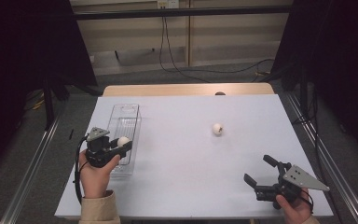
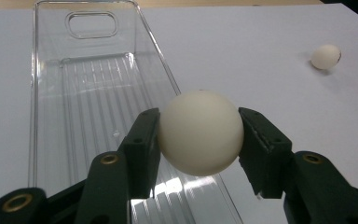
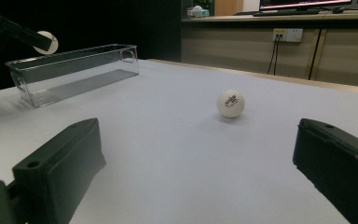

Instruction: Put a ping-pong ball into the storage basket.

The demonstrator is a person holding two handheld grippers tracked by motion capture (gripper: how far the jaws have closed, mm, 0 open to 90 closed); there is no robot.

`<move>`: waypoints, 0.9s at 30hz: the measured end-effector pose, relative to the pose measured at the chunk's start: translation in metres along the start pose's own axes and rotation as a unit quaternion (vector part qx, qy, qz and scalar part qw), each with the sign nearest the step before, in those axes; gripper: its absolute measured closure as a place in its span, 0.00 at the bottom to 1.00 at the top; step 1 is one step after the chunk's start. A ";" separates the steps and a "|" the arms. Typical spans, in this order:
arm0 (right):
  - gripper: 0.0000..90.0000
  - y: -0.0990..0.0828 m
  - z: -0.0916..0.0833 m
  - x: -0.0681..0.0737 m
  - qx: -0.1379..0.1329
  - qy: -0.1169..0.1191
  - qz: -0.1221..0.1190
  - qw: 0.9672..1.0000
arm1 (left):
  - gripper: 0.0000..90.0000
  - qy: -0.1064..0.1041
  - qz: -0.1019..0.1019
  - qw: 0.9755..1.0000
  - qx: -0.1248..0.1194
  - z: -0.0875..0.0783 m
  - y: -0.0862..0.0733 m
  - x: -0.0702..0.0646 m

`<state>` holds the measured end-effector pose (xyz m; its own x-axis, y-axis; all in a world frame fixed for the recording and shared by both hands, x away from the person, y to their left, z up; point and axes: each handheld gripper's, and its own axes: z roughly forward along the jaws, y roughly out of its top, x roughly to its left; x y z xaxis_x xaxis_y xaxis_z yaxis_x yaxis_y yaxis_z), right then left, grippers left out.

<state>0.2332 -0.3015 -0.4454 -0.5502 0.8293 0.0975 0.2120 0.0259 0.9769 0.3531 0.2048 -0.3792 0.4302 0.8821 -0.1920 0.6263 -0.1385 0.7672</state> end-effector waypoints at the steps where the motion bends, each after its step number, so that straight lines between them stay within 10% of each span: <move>1: 0.01 0.000 0.000 0.000 0.001 0.000 -0.001 1.000 | 0.57 0.001 0.001 1.000 0.001 0.000 0.000 0.001; 27: 0.01 0.000 0.000 0.000 0.001 0.001 -0.001 1.000 | 0.57 0.017 -0.003 1.000 0.006 0.003 -0.005 0.007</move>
<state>0.2331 -0.3015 -0.4454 -0.5518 0.8283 0.0965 0.2122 0.0275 0.9768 0.3551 0.2097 -0.3861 0.4040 0.8978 -0.1753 0.6362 -0.1381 0.7591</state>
